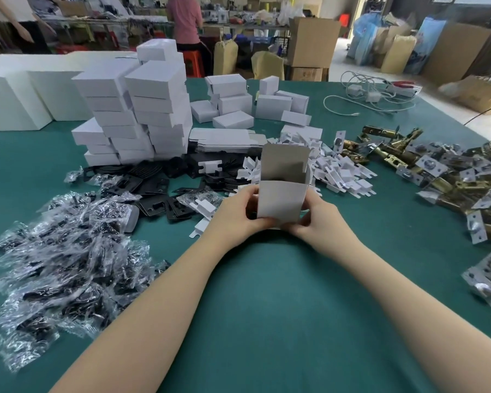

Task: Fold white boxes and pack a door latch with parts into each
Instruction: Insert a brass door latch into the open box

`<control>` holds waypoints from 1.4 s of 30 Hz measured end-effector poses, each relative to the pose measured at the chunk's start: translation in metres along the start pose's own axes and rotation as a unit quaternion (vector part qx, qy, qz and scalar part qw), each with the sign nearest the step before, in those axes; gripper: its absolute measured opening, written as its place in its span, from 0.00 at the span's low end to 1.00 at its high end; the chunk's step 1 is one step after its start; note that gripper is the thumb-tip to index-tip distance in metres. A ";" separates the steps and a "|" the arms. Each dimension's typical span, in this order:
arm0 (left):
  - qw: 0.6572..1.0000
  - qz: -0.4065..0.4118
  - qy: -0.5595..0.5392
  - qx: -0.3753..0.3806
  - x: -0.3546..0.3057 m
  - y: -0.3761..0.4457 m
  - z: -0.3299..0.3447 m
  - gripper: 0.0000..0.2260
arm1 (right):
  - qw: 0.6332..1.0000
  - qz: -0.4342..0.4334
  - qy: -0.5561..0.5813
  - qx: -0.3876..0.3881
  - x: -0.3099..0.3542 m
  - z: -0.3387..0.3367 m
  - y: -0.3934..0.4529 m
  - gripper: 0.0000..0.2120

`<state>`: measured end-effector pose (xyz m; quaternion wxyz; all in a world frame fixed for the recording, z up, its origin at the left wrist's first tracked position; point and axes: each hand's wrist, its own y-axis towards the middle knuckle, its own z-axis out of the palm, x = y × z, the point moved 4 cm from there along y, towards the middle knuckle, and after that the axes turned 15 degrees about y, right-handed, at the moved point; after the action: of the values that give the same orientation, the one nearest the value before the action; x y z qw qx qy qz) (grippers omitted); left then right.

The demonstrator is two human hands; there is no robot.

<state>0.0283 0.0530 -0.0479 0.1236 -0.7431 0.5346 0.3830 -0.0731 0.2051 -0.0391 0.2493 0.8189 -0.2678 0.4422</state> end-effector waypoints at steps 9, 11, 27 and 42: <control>0.997 -0.016 0.067 -0.033 0.002 0.002 0.006 0.27 | 0.987 0.071 0.142 -0.040 -0.014 -0.030 0.022 0.26; 0.997 -0.013 0.073 -0.029 0.001 0.001 0.005 0.28 | 0.994 0.028 0.007 -0.108 -0.015 -0.040 0.029 0.22; 0.998 -0.017 0.058 0.012 0.004 0.003 0.008 0.24 | 0.972 0.047 -0.231 -0.012 -0.016 -0.052 0.051 0.02; 0.999 -0.017 -0.004 0.028 0.003 0.001 0.006 0.22 | 0.933 0.025 -0.356 0.039 -0.006 -0.056 0.014 0.12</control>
<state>0.0247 0.0538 -0.0543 0.1526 -0.7468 0.5321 0.3687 -0.1181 0.2328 -0.0147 0.0941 0.9247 -0.3422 0.1380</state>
